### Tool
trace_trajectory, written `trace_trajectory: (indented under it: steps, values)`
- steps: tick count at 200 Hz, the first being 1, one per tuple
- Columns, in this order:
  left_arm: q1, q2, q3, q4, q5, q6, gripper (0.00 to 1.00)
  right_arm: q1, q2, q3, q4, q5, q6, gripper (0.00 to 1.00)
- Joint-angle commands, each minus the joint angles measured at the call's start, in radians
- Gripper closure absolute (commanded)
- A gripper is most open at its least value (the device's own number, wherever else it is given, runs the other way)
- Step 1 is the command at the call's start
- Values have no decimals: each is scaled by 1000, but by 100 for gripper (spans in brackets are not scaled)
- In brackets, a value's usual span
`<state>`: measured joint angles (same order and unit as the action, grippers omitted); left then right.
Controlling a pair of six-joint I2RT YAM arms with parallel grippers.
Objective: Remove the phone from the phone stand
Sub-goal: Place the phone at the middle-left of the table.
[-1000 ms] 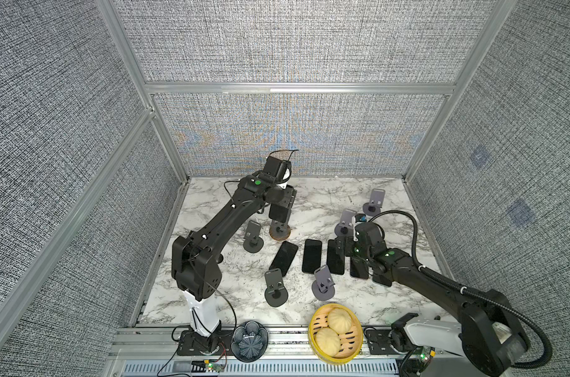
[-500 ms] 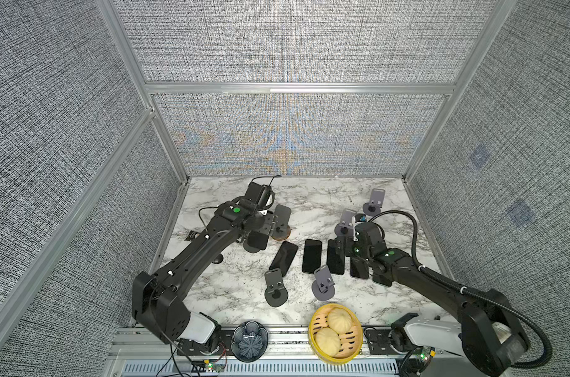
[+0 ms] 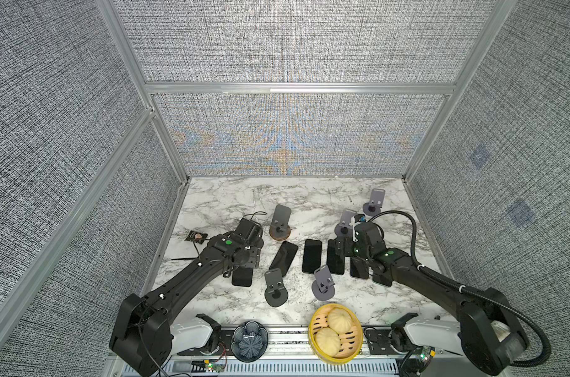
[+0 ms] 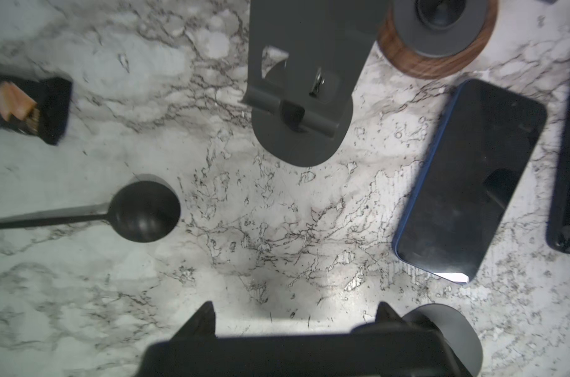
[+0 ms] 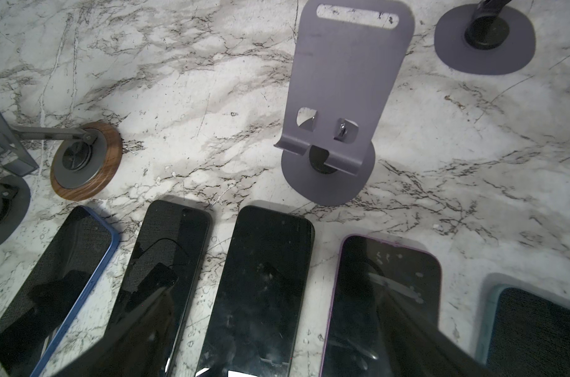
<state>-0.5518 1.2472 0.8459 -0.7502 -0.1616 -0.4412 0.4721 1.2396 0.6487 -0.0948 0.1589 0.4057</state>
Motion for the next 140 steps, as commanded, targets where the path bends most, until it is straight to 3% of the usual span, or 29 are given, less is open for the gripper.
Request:
trace_trajectory:
  steps: [1, 61, 140]
  values:
    - [14, 21, -36, 119, 51, -57, 38, 0, 1, 18, 0, -1, 1, 1]
    - [47, 130, -86, 194, 85, -79, 38, 0, -6, 17, -5, -1, 0, 1]
    - [55, 142, -168, 231, 69, -129, 37, -1, 3, 22, -3, -6, 1, 1]
